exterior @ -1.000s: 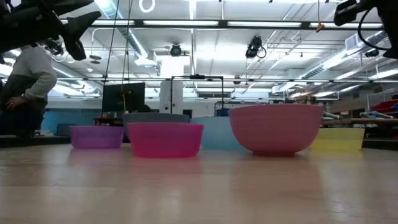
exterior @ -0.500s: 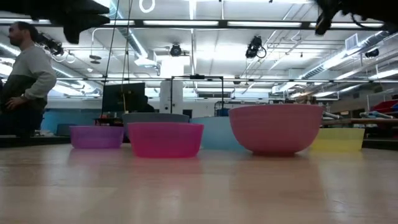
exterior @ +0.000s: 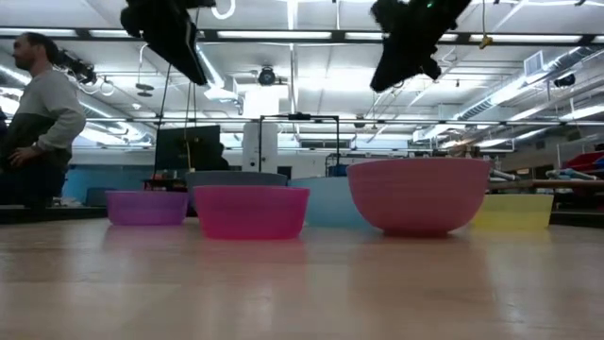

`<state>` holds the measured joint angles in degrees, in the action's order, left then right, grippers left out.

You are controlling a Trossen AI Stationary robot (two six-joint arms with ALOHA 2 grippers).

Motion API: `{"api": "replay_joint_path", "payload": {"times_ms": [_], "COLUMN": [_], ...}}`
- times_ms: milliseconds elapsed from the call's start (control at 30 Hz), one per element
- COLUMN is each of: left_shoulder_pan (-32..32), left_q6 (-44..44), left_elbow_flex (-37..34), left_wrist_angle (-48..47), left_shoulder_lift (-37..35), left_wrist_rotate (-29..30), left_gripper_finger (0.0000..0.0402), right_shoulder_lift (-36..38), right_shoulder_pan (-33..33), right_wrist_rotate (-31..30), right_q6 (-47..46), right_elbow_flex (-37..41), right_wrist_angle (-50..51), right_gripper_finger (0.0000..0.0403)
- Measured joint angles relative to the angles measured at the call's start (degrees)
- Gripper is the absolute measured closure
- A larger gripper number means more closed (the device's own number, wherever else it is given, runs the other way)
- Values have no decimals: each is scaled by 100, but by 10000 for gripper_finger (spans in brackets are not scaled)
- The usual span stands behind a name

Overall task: Nest bowls inside each other
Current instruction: Stack the orange bowl on top of the light blue bowl

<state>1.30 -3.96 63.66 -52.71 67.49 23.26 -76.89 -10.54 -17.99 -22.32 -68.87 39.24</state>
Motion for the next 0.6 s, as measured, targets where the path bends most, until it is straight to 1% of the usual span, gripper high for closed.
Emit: {"api": "replay_joint_path", "payload": {"times_ms": [67, 133, 267, 400, 500, 600], "left_shoulder_pan": [0, 0, 0, -1, 0, 0], "left_q6": [-43, -43, -38, -5, 22, 119], "left_elbow_flex": [4, 7, 13, 19, 20, 20], "left_wrist_angle": [1, 0, -11, -46, -76, -129], "left_shoulder_lift": [172, 261, 251, 111, 36, 17], "left_wrist_rotate": [2, 3, 5, 12, 20, 26], "left_gripper_finger": [254, 254, 254, 254, 254, 254], "right_shoulder_lift": [-417, -750, -1222, -1523, -1655, -1726], "right_shoulder_pan": [0, -12, -186, -391, -573, -735], "right_wrist_rotate": [-446, -572, -156, -172, -126, 112], "right_q6": [-59, -72, -101, -28, 46, 252], "right_elbow_flex": [-379, -655, -1124, -1182, -1182, -1178], "right_wrist_angle": [554, 1074, 2138, 3069, 3341, 3278], "right_gripper_finger": [351, 352, 344, 326, 306, 288]}}
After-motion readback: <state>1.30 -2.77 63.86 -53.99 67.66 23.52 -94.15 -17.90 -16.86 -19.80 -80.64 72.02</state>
